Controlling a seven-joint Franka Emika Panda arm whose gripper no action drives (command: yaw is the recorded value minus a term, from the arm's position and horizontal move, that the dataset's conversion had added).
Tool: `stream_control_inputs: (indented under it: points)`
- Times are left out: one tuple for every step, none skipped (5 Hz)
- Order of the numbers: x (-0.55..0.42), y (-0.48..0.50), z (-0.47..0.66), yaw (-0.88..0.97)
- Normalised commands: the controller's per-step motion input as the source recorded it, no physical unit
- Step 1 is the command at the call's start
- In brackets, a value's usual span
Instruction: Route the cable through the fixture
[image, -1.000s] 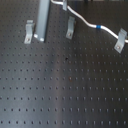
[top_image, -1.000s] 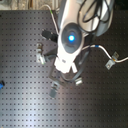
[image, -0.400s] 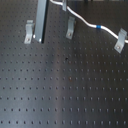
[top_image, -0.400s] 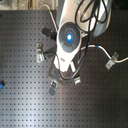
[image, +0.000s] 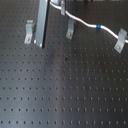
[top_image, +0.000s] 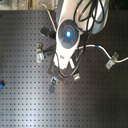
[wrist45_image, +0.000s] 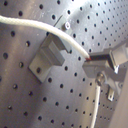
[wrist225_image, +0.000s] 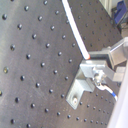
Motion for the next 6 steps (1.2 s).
stream_control_inputs:
  points:
    - [-0.010,-0.091,0.37,0.00]
    - [0.001,0.001,0.04,0.00]
    - [0.004,0.007,0.28,0.20]
    - [-0.010,-0.022,0.23,0.29]
    - [-0.086,-0.186,0.15,0.17]
    - [-0.152,-0.243,0.17,0.00]
